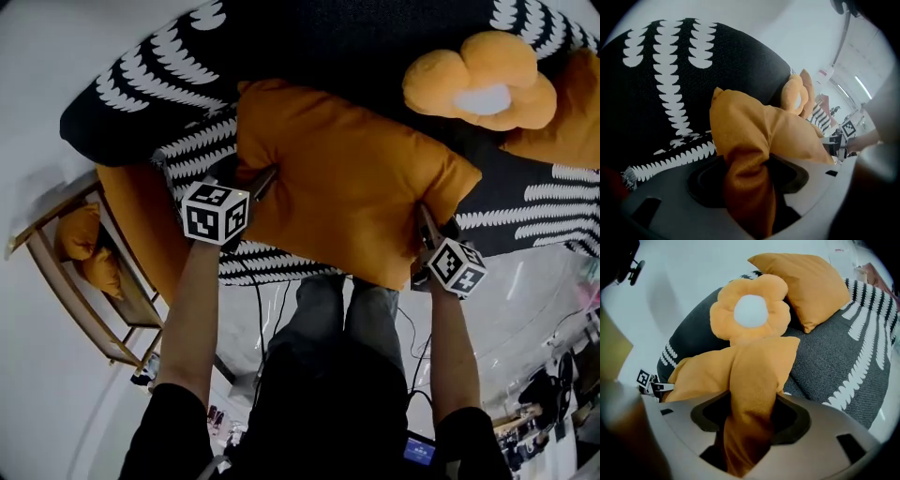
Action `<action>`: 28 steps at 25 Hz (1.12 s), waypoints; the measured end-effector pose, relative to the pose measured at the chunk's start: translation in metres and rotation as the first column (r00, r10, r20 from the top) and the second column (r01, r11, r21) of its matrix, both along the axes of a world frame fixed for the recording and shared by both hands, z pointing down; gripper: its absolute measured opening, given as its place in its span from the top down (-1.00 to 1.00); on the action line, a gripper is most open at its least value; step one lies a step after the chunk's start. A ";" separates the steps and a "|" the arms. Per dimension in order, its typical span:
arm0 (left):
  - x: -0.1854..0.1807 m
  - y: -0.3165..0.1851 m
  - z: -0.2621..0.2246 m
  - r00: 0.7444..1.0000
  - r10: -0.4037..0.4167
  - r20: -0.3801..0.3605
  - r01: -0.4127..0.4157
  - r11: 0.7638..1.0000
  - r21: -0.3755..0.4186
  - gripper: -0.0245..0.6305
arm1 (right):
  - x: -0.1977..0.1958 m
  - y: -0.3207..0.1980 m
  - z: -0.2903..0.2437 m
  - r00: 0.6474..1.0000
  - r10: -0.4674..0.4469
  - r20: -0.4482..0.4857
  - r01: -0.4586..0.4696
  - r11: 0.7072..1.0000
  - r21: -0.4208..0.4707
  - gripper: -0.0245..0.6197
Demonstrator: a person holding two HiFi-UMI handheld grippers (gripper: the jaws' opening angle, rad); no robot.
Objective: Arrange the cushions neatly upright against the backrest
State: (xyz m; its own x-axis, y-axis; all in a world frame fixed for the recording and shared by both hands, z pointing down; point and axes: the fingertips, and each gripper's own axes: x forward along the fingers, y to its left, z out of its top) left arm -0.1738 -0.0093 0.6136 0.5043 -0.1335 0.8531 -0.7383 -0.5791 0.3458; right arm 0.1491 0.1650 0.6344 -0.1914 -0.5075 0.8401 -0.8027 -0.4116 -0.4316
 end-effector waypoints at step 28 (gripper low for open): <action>-0.164 0.019 -0.173 0.853 -0.390 -0.347 0.510 0.762 0.399 0.19 | -0.149 -0.171 -0.176 0.904 -0.317 -0.286 0.421 0.774 0.472 0.24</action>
State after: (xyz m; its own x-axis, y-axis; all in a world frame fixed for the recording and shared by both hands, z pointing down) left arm -0.3376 0.0099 0.4409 0.4548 -0.7395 0.4963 -0.8878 -0.3323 0.3185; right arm -0.0003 -0.0058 0.4582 -0.3268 -0.7922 0.5154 -0.9299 0.1721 -0.3250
